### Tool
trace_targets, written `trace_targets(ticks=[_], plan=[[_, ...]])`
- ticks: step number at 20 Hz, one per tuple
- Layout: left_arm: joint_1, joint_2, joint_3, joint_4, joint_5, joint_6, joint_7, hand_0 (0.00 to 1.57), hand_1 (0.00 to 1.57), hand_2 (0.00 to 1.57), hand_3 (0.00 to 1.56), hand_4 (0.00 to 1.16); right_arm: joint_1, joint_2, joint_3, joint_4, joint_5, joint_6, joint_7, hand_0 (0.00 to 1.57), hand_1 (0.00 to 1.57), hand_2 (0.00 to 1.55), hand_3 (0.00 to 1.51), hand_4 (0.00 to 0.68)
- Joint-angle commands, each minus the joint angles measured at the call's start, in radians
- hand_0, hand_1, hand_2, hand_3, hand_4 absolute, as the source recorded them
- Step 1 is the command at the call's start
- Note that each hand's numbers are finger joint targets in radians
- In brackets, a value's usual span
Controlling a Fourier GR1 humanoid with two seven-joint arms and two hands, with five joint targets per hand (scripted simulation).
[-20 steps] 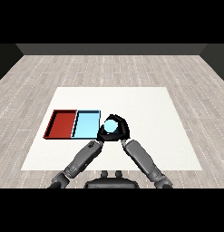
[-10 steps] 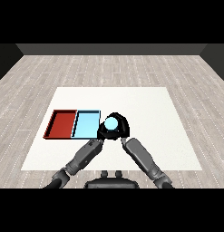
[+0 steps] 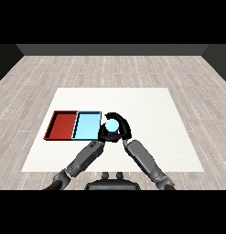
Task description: Pick the blue can and put it in the blue box
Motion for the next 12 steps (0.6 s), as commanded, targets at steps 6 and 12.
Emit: trace_targets(ticks=[6,12], plan=[[-0.020,-0.004,-0.067,0.061,0.066,0.008,-0.093,1.57,1.57,1.57,1.52,1.13,-0.073,0.011,-0.037,0.091,0.004,0.006,-0.031,0.00,0.00,0.00,0.00,0.000],[-0.099,-0.004,0.023,0.150,0.054,-0.011,-0.068,1.57,1.57,1.57,1.53,1.14,0.127,-0.025,-0.076,-0.145,0.013,0.062,-0.023,0.00,0.00,0.00,0.00,0.000]])
